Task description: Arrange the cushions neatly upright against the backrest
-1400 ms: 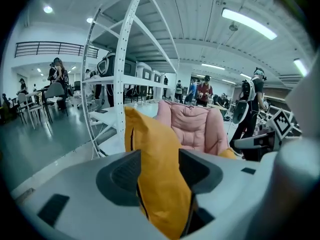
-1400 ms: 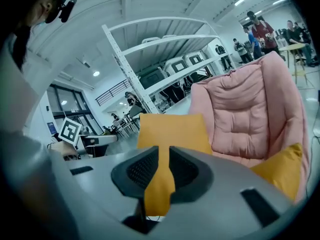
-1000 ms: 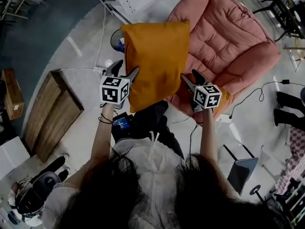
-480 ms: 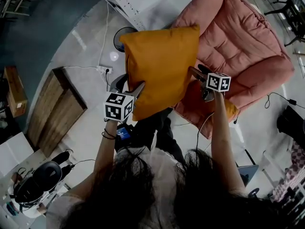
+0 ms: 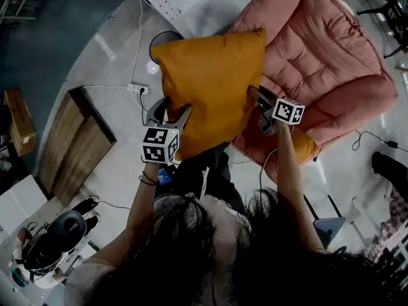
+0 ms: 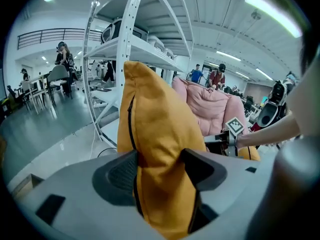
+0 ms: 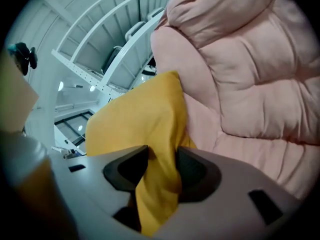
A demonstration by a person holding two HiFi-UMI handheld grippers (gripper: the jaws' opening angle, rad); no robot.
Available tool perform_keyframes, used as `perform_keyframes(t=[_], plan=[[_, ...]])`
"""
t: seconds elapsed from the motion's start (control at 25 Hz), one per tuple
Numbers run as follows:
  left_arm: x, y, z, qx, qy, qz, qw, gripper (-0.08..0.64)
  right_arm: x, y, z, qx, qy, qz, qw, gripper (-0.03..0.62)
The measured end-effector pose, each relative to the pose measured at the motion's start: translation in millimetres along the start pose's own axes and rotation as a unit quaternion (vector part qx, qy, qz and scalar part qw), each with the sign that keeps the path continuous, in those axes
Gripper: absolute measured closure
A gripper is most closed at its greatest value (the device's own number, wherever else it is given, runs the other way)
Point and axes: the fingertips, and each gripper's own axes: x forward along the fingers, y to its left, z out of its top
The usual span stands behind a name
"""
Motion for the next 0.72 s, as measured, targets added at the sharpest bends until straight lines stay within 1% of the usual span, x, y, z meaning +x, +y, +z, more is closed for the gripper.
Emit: perform_keyframes(t=[0.08, 0.16, 0.32, 0.4, 0.52, 0.6, 0.72], plan=[[-2.2, 0.6, -0.3, 0.002, 0.001, -0.004, 1.0000, 0.263, -3.1, 10.1, -2.5, 0.010, -0.012, -0.010, 1.000, 0.426], [-5.1, 2.3, -1.2, 0.004, 0.007, -0.006, 0.9999, 0.297, -7.3, 16.7, -4.8, 0.011, -0.018, -0.019, 1.000, 0.459], [-13.9, 3.2, -5.4, 0.004, 0.027, -0.008, 0.9996, 0.346, -19.0, 30.1, -9.2, -0.008, -0.005, -0.035, 0.999, 0.508], [-21.9, 2.2, -6.9, -0.010, 0.034, -0.015, 0.9993, 0.367, -26.6, 39.2, -9.7, -0.017, -0.007, -0.043, 0.999, 0.517], [-36.9, 0.8, -8.8, -0.045, 0.017, -0.017, 0.9987, 0.402, -39.6, 59.4, -13.5, -0.020, -0.018, -0.039, 0.999, 0.525], [-47.4, 0.6, -12.7, -0.061, 0.006, -0.014, 0.9980, 0.416, -49.8, 73.5, -18.1, -0.041, -0.015, -0.042, 0.998, 0.525], [-62.6, 6.0, -14.7, -0.066, -0.004, -0.004, 0.9978, 0.432, -61.7, 95.9, -26.3, -0.078, -0.004, -0.043, 0.996, 0.528]])
